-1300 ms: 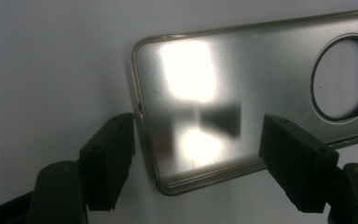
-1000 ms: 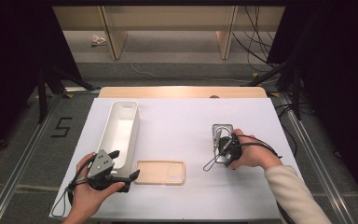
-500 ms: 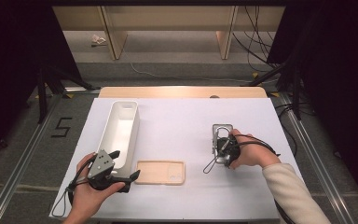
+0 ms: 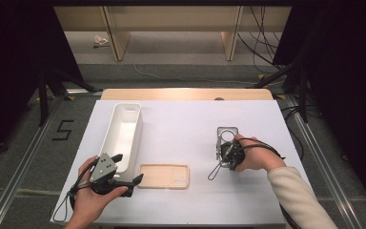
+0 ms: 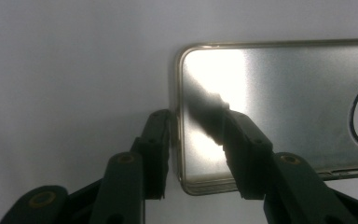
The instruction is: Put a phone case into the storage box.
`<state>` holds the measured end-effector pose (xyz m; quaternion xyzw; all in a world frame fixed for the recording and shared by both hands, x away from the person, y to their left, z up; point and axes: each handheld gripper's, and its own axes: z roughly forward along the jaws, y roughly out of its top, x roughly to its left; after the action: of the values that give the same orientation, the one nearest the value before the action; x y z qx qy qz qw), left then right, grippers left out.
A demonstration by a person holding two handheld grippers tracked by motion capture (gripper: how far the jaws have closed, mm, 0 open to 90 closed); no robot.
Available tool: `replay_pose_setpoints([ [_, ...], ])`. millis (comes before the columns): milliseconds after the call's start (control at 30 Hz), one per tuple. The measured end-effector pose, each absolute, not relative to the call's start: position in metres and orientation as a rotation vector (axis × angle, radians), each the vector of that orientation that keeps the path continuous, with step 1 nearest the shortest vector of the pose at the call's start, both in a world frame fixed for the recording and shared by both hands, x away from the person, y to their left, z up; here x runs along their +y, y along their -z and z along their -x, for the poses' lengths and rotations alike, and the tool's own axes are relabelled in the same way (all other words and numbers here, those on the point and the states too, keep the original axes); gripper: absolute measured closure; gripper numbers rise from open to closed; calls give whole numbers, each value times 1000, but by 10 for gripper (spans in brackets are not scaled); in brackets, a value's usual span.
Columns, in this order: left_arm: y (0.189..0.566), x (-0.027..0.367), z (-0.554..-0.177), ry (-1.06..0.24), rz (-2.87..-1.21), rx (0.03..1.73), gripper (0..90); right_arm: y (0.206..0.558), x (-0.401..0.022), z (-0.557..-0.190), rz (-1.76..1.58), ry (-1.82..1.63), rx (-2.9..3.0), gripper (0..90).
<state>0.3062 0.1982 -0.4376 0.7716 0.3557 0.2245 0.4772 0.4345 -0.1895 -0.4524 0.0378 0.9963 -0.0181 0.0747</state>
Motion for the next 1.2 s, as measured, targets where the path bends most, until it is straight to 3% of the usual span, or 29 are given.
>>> replay_pose_setpoints([
  [167,438,198,-306,-548,-1885,868,34,453,-188,-433,-104,58,3005,726],
  [567,438,198,-306,-548,-1885,867,34,453,-187,-431,-109,69,2993,812],
  [1200,437,198,-306,-549,-1887,864,36,452,-188,-429,-120,58,3003,885],
])
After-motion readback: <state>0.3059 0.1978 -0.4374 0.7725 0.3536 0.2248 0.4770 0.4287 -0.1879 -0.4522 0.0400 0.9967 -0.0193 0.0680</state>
